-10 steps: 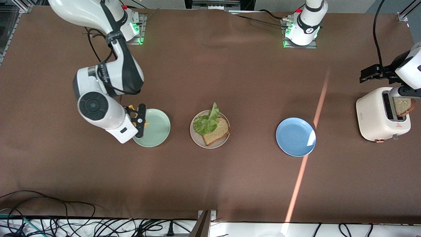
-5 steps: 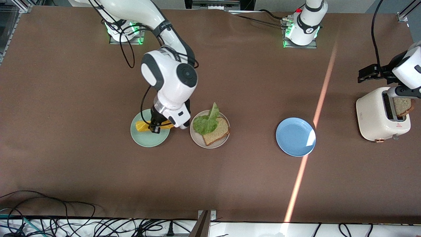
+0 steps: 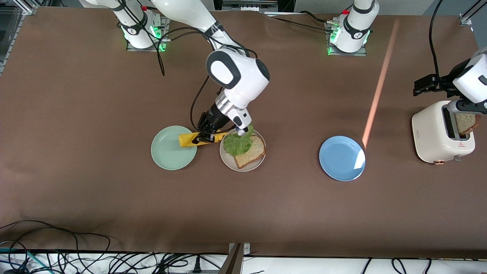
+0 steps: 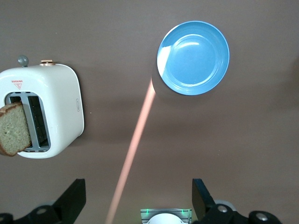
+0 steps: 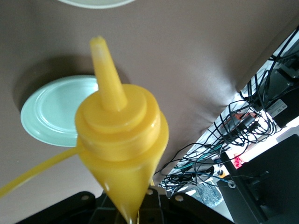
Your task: Make sandwich on beige plate with both arms
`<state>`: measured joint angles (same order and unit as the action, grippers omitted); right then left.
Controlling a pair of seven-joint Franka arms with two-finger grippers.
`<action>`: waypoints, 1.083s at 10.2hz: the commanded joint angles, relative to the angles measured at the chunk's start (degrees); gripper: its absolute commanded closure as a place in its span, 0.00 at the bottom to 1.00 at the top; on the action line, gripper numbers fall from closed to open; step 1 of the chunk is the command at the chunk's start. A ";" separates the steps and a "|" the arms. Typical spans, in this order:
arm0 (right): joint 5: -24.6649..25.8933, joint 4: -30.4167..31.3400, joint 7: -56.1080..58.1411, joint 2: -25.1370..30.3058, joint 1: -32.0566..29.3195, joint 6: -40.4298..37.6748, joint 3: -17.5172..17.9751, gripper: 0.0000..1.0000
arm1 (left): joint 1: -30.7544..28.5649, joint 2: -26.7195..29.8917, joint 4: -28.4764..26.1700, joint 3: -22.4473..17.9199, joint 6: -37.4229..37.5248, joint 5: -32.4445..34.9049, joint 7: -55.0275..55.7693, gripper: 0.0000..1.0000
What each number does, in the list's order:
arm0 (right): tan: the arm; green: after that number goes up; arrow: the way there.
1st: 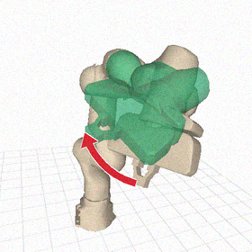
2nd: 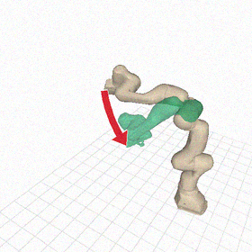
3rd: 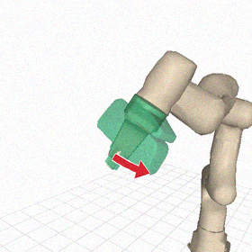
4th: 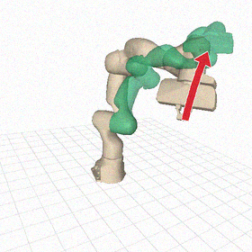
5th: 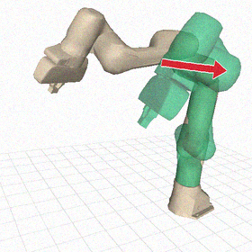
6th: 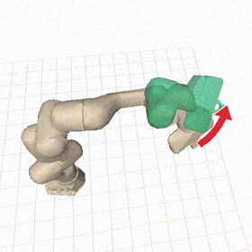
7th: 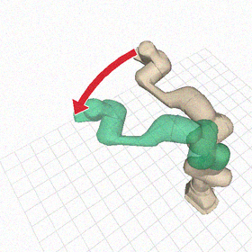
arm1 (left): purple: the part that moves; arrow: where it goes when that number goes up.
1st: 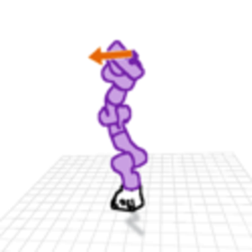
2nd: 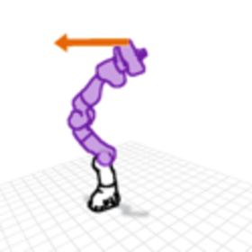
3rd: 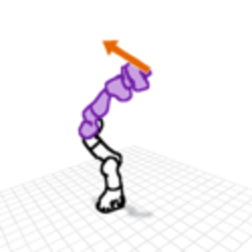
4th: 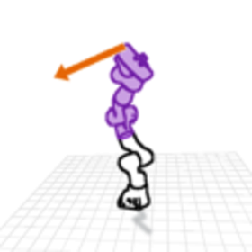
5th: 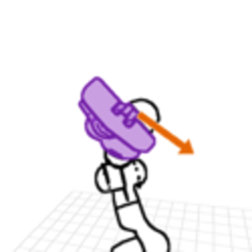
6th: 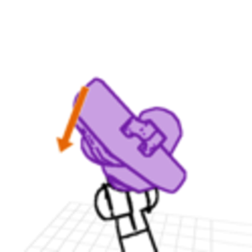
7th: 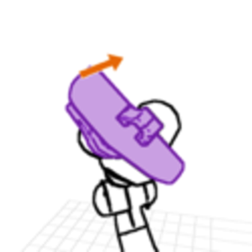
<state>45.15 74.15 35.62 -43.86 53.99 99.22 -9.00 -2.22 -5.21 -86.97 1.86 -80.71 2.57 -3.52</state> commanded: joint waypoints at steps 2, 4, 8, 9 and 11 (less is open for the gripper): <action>4.50 -1.65 -0.55 -5.00 1.20 -0.61 -0.40 0.93 | 0.02 -0.77 1.36 -0.01 0.82 -0.81 0.62 0.00; 5.56 -0.77 -0.55 -6.06 1.99 -0.61 -0.32 0.93 | 0.02 -0.77 1.36 -0.10 0.82 -0.81 0.62 0.00; 5.56 -0.24 -0.46 -6.41 2.34 -0.52 -0.06 0.93 | 0.02 -1.65 1.36 -0.01 0.82 -0.81 0.53 0.00; 5.56 -0.41 -0.55 -6.24 2.08 -0.43 0.99 0.92 | 0.02 -1.73 1.36 -0.01 0.82 -0.90 0.53 0.00; 2.60 -0.59 0.06 -4.67 0.95 -0.52 2.48 0.92 | 0.02 -1.65 1.36 -0.01 0.82 -0.99 0.53 0.00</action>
<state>48.85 74.09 35.24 -49.97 55.74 99.47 -7.88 -2.23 -6.36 -86.96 1.83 -80.71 2.57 -3.51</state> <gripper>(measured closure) 0.921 0.000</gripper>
